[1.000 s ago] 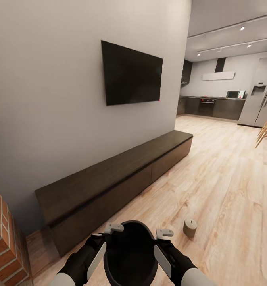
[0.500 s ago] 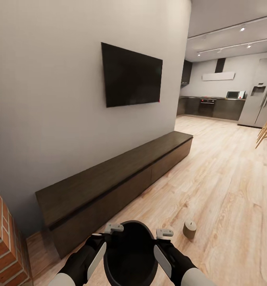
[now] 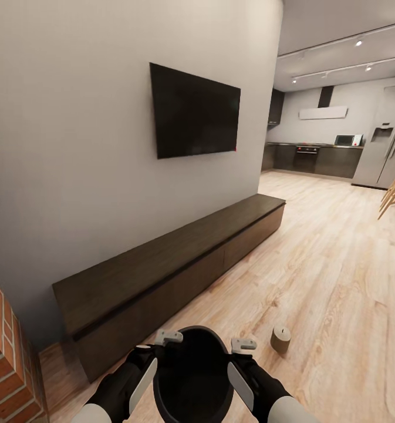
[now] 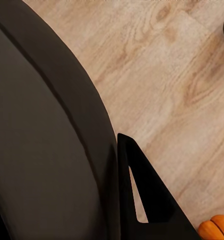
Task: Place each of the two pumpkins and all three candles from the living room inside a cabinet in the living room (use any cabinet), then make sure every cabinet is closed, and position the cauldron so it is next to a table in the living room.
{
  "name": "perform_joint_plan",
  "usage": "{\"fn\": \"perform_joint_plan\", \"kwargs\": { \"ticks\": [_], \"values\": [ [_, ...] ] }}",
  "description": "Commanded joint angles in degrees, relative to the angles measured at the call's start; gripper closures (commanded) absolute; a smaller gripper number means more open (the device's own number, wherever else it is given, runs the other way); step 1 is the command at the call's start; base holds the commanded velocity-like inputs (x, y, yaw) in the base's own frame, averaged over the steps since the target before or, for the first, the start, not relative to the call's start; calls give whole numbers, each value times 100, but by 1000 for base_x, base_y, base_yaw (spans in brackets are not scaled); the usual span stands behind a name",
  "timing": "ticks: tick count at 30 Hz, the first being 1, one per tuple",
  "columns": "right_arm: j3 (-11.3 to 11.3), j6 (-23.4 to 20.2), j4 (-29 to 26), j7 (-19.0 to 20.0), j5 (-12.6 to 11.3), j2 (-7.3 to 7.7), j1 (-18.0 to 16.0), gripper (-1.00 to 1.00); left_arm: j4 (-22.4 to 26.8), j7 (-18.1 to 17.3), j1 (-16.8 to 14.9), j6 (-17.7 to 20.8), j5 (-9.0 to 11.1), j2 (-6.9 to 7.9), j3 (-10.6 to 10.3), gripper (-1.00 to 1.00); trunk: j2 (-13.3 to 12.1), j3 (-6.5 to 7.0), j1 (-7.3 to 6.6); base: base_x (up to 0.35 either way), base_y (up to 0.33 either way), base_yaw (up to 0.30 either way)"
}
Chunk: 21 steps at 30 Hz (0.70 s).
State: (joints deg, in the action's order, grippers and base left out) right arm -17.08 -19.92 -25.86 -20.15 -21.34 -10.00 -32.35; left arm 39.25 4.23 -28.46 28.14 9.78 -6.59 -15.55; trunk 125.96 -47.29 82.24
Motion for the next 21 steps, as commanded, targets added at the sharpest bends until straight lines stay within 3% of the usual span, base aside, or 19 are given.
{"fn": "perform_joint_plan", "kwargs": {
  "ticks": [1, 13, 21],
  "values": [
    [3, -3, -150, -48, 61, 0, -8, 100, 4, 51, -2, 24, 130, 7, -20, 100, 3, -6, -1, 0, 0, 0],
    [3, -3, -148, -50, 60, 0, -8, 100, 4, 51, -2, 24, 130, 6, -19, 100, 3, -6, -1, -3, 0, 0],
    [3, -3, -148, -43, 60, 0, -8, 100, 4, 48, 0, 26, 130, 6, -20, 100, 3, -6, -1, -127, 0, 0]
  ]
}}
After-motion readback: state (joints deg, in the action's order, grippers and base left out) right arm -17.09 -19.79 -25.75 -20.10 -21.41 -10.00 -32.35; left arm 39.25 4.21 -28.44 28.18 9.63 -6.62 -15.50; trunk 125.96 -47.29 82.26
